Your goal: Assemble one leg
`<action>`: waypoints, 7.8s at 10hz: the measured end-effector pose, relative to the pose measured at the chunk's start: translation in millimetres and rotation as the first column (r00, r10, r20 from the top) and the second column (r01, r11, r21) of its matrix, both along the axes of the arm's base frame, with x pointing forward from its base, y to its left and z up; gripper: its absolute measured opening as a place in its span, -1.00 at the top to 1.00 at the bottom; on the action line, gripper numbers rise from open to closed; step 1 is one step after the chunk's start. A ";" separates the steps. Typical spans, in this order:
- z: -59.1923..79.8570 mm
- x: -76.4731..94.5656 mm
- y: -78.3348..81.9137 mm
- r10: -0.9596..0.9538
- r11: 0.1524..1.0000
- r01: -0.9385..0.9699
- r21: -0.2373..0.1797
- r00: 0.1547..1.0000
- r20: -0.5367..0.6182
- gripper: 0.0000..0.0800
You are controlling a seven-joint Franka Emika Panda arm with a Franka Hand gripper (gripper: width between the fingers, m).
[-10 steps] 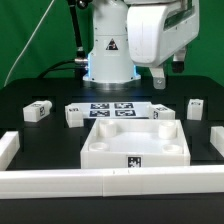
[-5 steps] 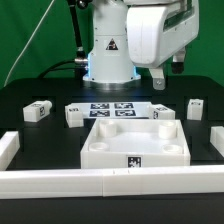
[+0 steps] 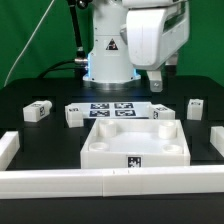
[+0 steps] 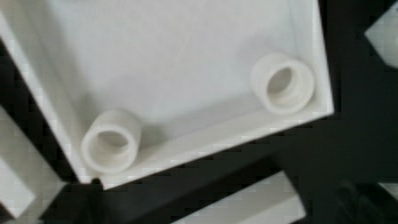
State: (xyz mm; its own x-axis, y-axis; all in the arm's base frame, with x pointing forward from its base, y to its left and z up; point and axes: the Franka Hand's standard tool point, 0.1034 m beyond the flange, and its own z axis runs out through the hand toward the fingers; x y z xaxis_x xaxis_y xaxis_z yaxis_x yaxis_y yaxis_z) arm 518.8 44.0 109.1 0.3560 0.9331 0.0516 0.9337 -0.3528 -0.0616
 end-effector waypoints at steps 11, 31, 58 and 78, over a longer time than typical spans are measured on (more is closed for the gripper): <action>-70.0 -47.4 -13.5 0.140 0.990 -0.139 -0.018 0.987 0.074 -0.62; -100.6 -60.2 -23.7 0.188 0.982 -0.187 -0.017 0.981 0.056 0.86; -101.5 -29.6 23.6 0.318 0.948 -0.316 -0.035 0.944 0.094 -0.62; -61.8 -98.8 48.5 -0.874 0.486 0.870 0.080 0.485 0.035 -0.62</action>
Offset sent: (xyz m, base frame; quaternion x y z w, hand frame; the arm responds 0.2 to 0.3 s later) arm -0.0036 -0.0039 -0.0340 -0.0869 0.0085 -0.1154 0.9895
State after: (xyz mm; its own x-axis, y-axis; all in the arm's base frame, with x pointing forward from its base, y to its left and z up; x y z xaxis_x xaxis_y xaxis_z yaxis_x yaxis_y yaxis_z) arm 420.0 92.5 47.4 0.9801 0.1421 0.1387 0.1512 -0.9868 -0.0573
